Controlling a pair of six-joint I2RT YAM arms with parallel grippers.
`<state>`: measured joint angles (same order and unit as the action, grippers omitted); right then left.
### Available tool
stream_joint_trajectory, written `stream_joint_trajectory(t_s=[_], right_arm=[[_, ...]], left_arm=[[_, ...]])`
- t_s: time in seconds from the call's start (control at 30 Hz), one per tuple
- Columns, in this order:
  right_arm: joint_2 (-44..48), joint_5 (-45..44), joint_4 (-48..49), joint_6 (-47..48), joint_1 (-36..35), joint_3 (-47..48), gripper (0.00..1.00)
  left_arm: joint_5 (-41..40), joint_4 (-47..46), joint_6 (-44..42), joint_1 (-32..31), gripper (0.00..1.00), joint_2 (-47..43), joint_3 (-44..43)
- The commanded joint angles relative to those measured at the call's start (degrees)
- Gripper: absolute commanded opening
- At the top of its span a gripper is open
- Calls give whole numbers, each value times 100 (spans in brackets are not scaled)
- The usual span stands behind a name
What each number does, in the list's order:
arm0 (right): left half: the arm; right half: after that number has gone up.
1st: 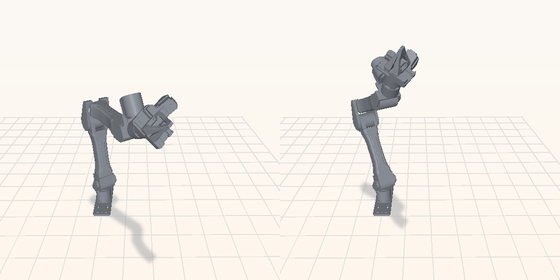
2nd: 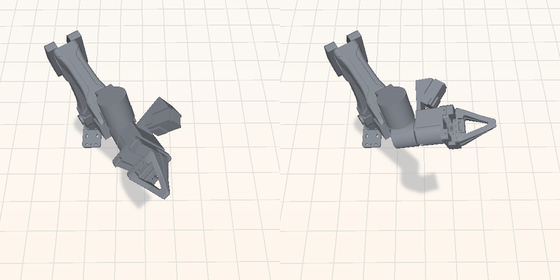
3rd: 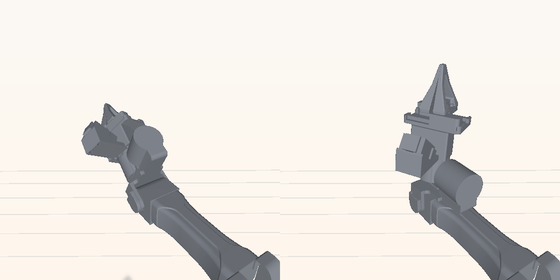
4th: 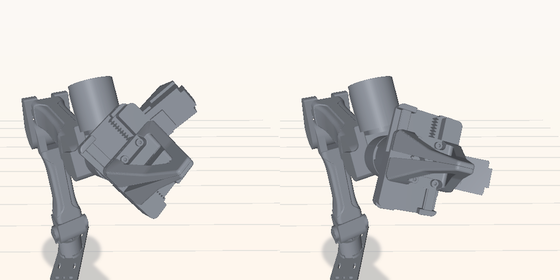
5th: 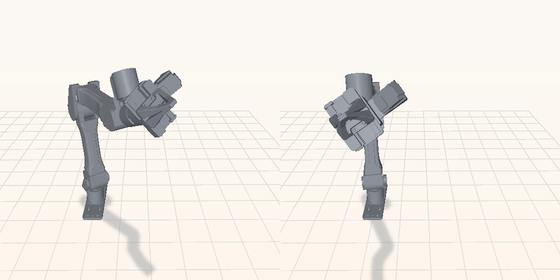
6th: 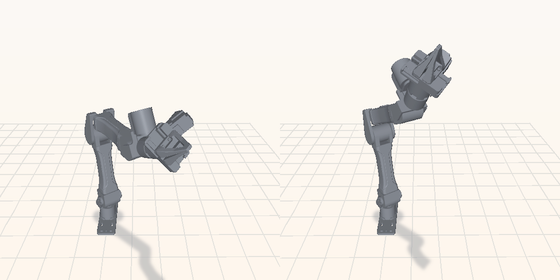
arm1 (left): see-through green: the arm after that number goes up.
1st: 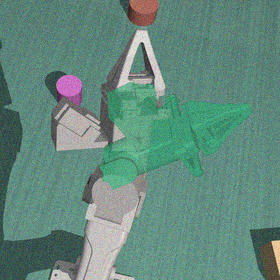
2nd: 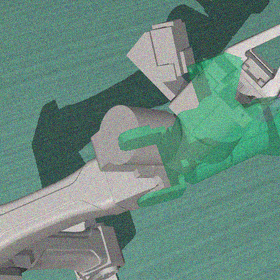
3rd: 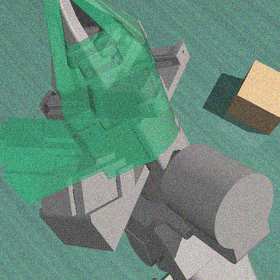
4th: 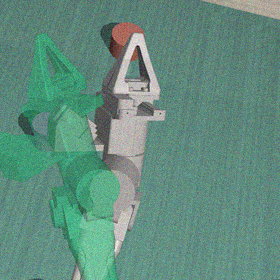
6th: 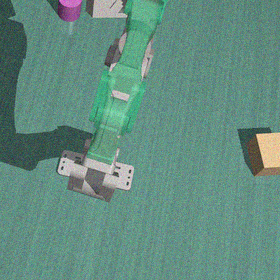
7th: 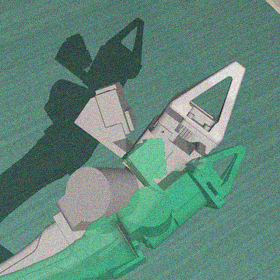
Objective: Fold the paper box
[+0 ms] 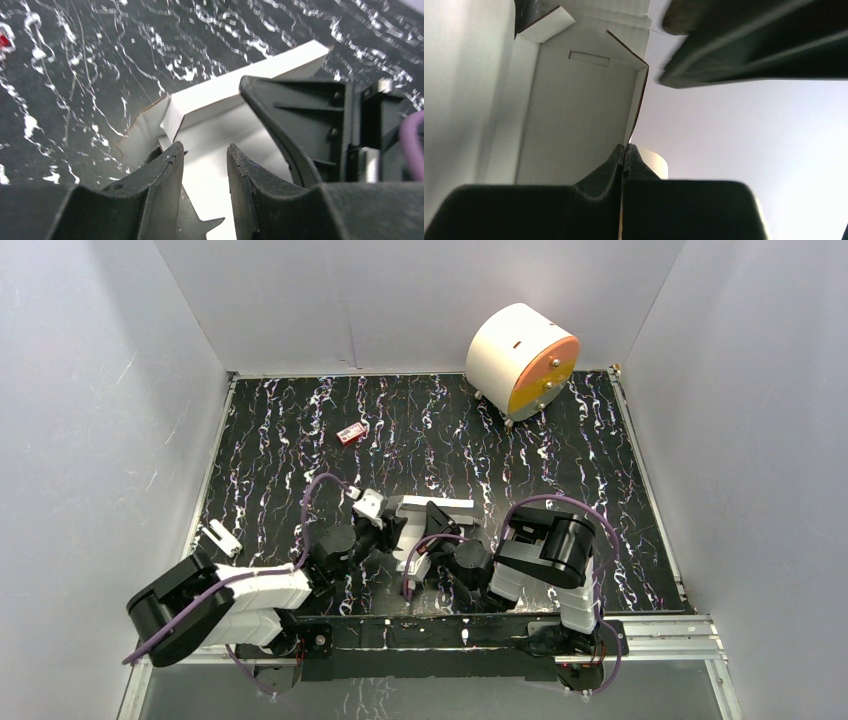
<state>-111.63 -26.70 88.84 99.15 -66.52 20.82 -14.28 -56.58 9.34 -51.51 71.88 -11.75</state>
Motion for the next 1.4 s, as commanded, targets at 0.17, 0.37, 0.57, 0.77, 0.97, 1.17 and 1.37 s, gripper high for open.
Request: stream_joint_trajectory(t_s=[0.17,0.37,0.57,0.77,0.97,1.17,1.37], right_arm=[[-132,130,412,-28,-78,-91,0],[-105,164,390,-28,-80,-89,0],[-46,173,363,-16,-78,-96,0],[-33,205,311,-3,-80,-78,0],[-43,235,267,8,-75,-53,0],[4,234,216,7,-80,-36,0],[20,233,196,-11,-80,-19,0]], left_arm=[[37,-134,-262,599,37,-962,202],[528,-307,608,1934,37,-921,327],[985,-430,871,2640,37,-151,94],[1689,-464,748,2818,37,467,-254],[2562,-470,598,2818,35,934,-568],[2997,-482,518,2817,35,1415,-820],[3652,-499,484,2821,31,1417,-784]])
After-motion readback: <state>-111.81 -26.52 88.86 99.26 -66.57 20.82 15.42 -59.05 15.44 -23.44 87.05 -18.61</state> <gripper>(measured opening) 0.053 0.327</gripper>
